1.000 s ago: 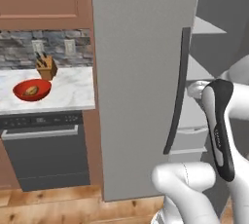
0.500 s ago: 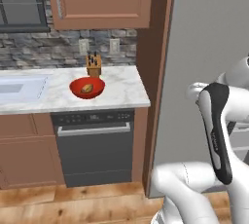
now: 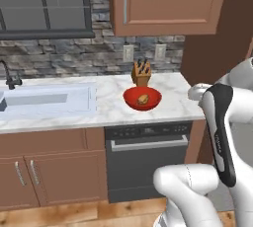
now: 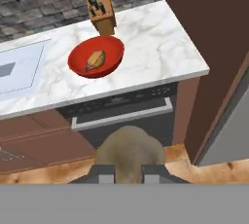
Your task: Take the garlic, chicken drumstick, and steak from the freezer and place them in the bowl on the counter.
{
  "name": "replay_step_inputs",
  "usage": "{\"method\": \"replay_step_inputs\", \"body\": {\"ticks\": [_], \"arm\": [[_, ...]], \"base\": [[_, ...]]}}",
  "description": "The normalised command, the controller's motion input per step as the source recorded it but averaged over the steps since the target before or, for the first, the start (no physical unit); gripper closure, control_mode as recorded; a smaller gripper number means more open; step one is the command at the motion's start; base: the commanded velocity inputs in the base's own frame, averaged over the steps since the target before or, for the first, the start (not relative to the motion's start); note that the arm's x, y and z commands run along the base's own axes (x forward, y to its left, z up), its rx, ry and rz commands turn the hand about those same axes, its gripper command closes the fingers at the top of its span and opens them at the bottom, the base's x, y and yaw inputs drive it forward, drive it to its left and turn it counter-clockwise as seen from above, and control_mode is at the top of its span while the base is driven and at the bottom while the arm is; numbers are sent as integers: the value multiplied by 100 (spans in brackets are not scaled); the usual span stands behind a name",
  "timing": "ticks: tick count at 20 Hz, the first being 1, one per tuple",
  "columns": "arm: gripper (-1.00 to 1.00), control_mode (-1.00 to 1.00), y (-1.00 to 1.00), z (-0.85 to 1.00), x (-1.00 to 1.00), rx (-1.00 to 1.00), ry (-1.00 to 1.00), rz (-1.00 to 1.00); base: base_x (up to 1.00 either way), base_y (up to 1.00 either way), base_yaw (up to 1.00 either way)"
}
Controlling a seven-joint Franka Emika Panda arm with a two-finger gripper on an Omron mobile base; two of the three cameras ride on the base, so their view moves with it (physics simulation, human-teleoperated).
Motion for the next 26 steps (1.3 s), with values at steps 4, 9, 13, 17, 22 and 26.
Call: {"method": "replay_step_inputs", "body": {"ticks": [4, 9, 13, 17, 22, 26], "arm": [[100, 100, 0, 0, 0, 0, 0, 0], [100, -100, 0, -5, 20, 0, 4, -4], [100, -100, 0, -39, 100, -1, 19, -15], [100, -100, 20, -75, 65, -2, 17, -6], [100, -100, 8, -85, 48, 1, 13, -4], [100, -100, -11, -97, 38, 2, 11, -3]], "base": [[100, 52, -17], [80, 10, -15], [0, 0, 0], [0, 0, 0], [0, 0, 0], [0, 0, 0]]}}
